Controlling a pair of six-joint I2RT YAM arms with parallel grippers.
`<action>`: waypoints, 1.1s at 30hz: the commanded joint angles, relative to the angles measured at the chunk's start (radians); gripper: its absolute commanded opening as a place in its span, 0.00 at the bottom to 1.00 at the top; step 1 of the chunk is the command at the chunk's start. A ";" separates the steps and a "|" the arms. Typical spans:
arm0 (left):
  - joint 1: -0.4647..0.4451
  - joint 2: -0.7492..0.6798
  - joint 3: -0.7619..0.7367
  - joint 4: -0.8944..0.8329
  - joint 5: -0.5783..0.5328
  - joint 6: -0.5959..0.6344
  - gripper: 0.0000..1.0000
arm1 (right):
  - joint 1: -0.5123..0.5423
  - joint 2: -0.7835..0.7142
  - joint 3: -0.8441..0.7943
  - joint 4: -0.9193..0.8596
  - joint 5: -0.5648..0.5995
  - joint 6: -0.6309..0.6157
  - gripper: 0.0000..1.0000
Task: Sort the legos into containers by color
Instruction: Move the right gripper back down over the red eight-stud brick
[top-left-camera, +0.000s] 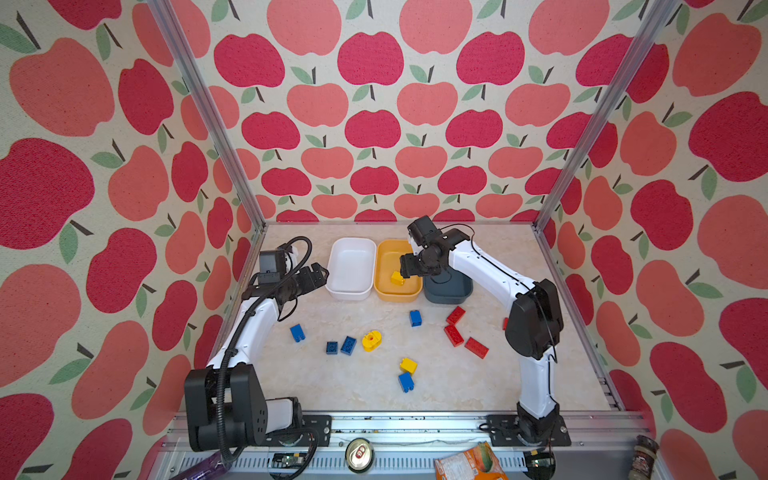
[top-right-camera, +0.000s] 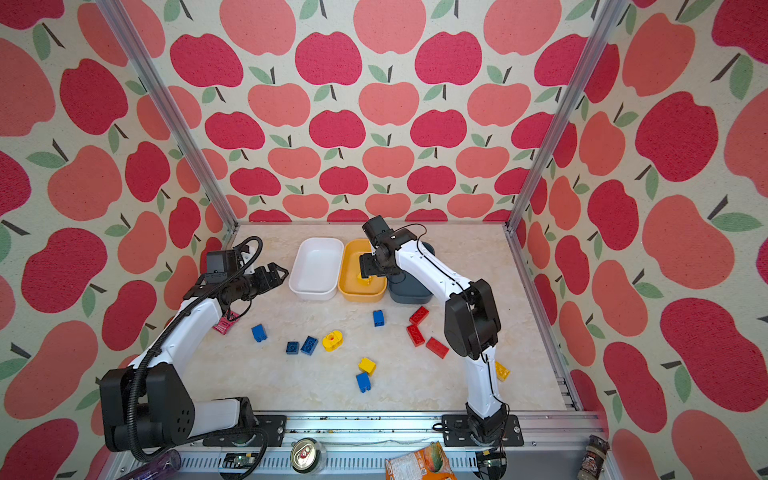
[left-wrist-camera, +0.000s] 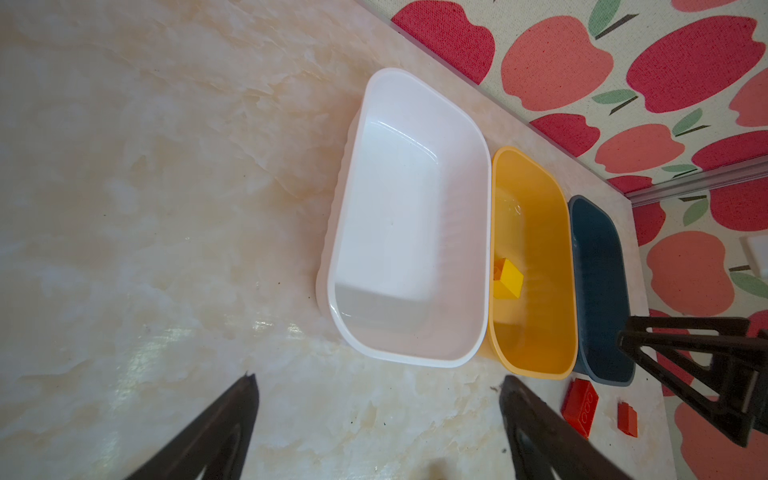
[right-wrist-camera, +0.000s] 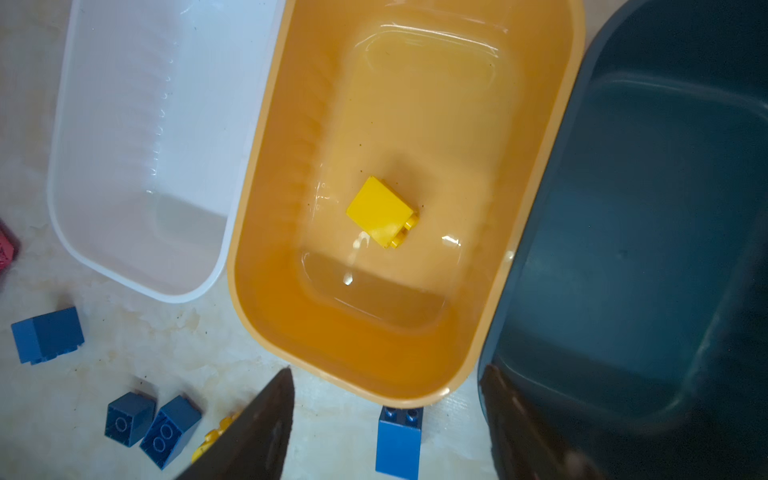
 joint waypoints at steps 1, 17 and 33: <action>0.005 0.022 0.030 0.010 0.015 0.003 0.93 | 0.007 -0.082 -0.101 -0.025 0.006 -0.024 0.75; -0.002 0.033 0.014 0.024 0.010 0.010 0.93 | -0.084 -0.546 -0.710 -0.049 0.029 0.244 0.85; -0.003 0.035 0.010 0.022 0.008 0.011 0.94 | -0.188 -0.708 -0.975 -0.017 0.049 0.505 0.91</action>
